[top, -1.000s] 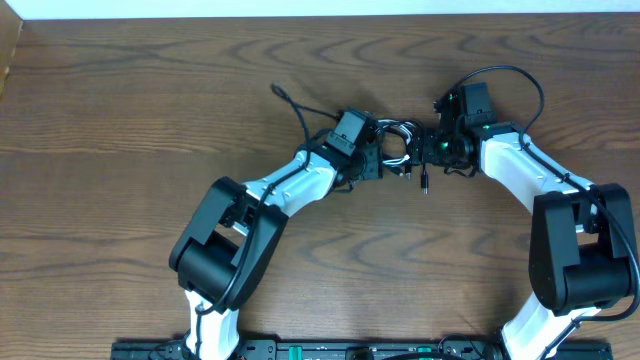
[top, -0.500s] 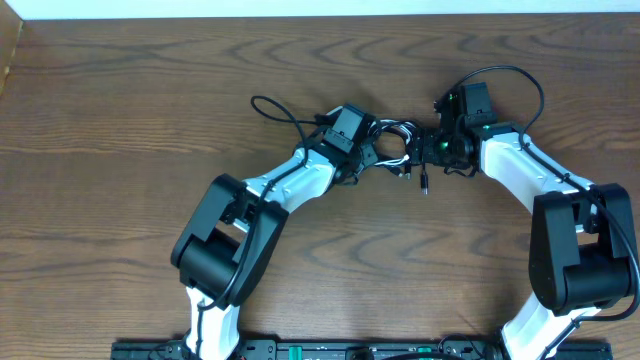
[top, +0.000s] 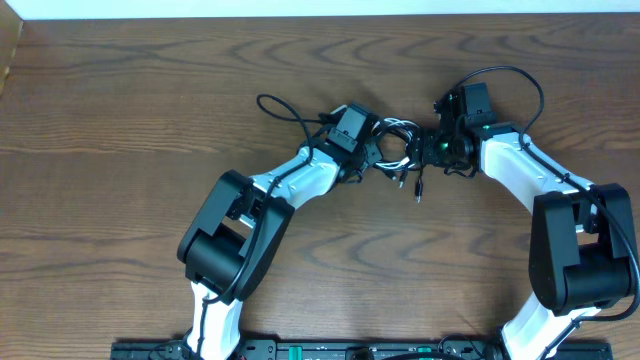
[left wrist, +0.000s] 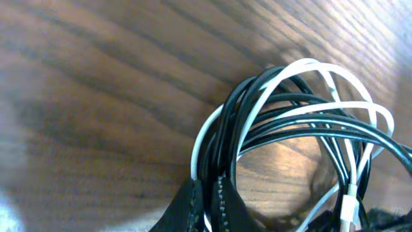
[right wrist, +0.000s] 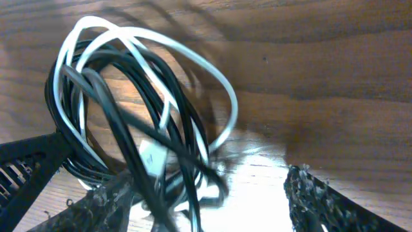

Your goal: Untangle cables

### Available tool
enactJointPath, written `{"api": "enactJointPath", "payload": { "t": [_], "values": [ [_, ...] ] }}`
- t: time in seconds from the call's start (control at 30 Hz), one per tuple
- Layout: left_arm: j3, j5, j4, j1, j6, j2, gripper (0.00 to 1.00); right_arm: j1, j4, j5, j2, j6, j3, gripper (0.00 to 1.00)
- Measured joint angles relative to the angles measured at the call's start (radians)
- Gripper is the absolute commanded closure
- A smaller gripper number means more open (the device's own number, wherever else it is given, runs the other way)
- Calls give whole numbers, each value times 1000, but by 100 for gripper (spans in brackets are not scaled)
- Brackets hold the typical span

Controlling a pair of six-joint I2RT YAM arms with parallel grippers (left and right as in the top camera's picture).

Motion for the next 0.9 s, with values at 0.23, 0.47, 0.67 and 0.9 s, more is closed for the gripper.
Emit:
{"api": "enactJointPath", "payload": {
  "t": [0.23, 0.47, 0.67, 0.9],
  "values": [
    [-35, 22, -31, 13, 222, -72, 93, 0, -19, 0, 0, 0, 0, 28],
    [-39, 211, 29, 14, 281, -274, 92, 2, -14, 0, 0, 0, 0, 27],
    [-39, 450, 117, 16, 275, -303, 93, 13, 1, 0, 0, 0, 0, 27],
    [-40, 702, 291, 64, 163, -300, 92, 13, 48, -20, 0, 0, 0, 27]
  ]
}}
